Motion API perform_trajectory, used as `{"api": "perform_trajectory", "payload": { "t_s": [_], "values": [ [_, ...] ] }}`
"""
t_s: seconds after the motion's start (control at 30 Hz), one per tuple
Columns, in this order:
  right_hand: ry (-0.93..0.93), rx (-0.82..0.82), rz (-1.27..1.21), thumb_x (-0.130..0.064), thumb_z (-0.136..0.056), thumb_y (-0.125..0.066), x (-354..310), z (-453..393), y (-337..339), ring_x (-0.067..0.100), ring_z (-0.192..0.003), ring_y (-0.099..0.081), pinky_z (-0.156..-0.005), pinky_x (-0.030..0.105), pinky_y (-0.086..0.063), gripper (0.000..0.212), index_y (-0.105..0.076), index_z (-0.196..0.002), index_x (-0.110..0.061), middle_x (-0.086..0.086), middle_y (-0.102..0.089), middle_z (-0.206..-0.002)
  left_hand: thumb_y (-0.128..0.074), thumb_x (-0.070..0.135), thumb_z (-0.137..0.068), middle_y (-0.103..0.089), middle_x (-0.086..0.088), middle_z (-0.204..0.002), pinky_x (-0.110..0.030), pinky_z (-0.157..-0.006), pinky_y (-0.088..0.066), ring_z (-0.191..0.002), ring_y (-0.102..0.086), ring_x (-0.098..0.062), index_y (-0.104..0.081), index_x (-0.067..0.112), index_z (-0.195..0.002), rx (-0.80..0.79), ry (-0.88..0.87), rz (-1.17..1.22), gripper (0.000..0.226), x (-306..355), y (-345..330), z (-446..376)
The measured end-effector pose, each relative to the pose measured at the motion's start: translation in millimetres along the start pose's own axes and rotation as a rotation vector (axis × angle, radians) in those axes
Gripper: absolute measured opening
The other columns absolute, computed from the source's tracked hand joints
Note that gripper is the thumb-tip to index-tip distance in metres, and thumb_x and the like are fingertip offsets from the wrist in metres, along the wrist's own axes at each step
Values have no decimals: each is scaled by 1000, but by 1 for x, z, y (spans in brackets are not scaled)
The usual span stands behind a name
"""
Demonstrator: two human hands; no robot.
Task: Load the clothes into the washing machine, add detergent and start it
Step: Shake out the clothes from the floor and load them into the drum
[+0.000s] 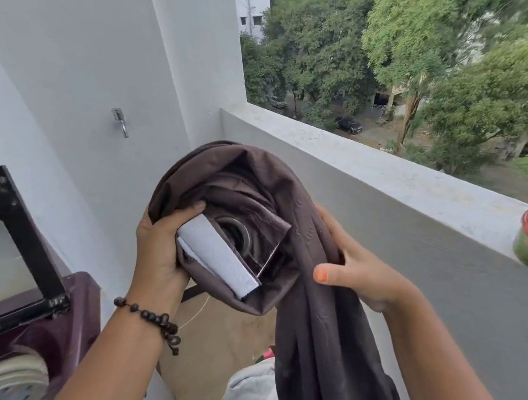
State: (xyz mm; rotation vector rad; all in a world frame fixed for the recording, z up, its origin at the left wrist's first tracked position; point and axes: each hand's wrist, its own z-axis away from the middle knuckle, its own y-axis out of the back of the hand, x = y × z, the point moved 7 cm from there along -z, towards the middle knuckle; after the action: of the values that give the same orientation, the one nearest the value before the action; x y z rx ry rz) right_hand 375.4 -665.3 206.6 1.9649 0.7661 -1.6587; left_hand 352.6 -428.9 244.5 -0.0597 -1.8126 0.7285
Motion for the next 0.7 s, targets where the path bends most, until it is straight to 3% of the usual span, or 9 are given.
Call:
{"api": "perform_trajectory", "payload": {
  "t_s": [0.07, 0.13, 0.23, 0.33, 0.4, 0.47, 0.57, 0.7],
  "values": [
    [-26, 24, 103, -61, -52, -87, 9, 2, -3, 5, -138, -40, -114, 38, -36, 125, -15, -152, -41, -19, -36, -152, -77, 1, -57, -70, -12, -112, -48, -87, -56, -99, -69, -32, -64, 4, -122, 40, 40, 62, 66, -5, 1, -3],
    [-48, 85, 131, -65, -50, -86, 21, 2, -5, 4, -141, -34, -117, 43, -31, 131, -8, -152, -42, -19, -28, -156, -82, 12, -55, -63, -17, -128, -57, -97, -49, -116, -61, -39, -58, 5, -131, 95, 59, 140, 79, -8, 0, -6],
    [-10, 167, -50, -59, -47, -90, 29, -4, -17, 9, -134, -47, -110, 39, -42, 131, -15, -152, -35, -11, -42, -150, -81, 18, -59, -63, -16, -129, -54, -96, -52, -117, -61, -37, -58, 9, -132, 160, 47, 201, 77, -17, -9, 0],
    [28, 303, -276, -52, -50, -91, 30, -13, -23, 22, -125, -57, -98, 33, -51, 116, -36, -146, -15, 5, -58, -138, -76, 21, -74, -65, -8, -128, -36, -78, -59, -110, -66, -26, -53, 16, -135, 156, 56, 121, 66, -35, -22, 17],
    [43, 451, -407, -40, -58, -88, 31, -13, -16, 26, -116, -63, -87, 31, -56, 92, -49, -136, -11, 8, -66, -125, -73, 30, -77, -64, -2, -129, -28, -75, -57, -109, -66, -18, -49, 21, -139, 86, 61, 30, 67, -47, -26, 26],
    [72, 582, -475, -24, -64, -83, 30, -8, -3, 23, -105, -69, -75, 28, -57, 70, -57, -128, -12, 7, -71, -115, -77, 47, -70, -61, 3, -134, -33, -87, -54, -116, -62, -15, -44, 27, -141, -31, 116, -87, 81, -57, -27, 34],
    [126, 647, -401, -12, -66, -79, 20, -2, 14, 22, -103, -69, -77, 27, -56, 62, -59, -125, -12, 7, -72, -115, -79, 64, -61, -58, 9, -138, -53, -104, -42, -127, -55, -18, -42, 37, -142, -209, 223, -254, 93, -67, -23, 45],
    [199, 683, -288, 4, -69, -78, 3, 4, 34, 17, -96, -69, -80, 28, -57, 56, -60, -120, -12, 3, -73, -108, -80, 54, -63, -62, 2, -135, -57, -108, -39, -124, -59, -20, -46, 25, -141, -381, 285, -334, 90, -62, -13, 50]
  ]
}}
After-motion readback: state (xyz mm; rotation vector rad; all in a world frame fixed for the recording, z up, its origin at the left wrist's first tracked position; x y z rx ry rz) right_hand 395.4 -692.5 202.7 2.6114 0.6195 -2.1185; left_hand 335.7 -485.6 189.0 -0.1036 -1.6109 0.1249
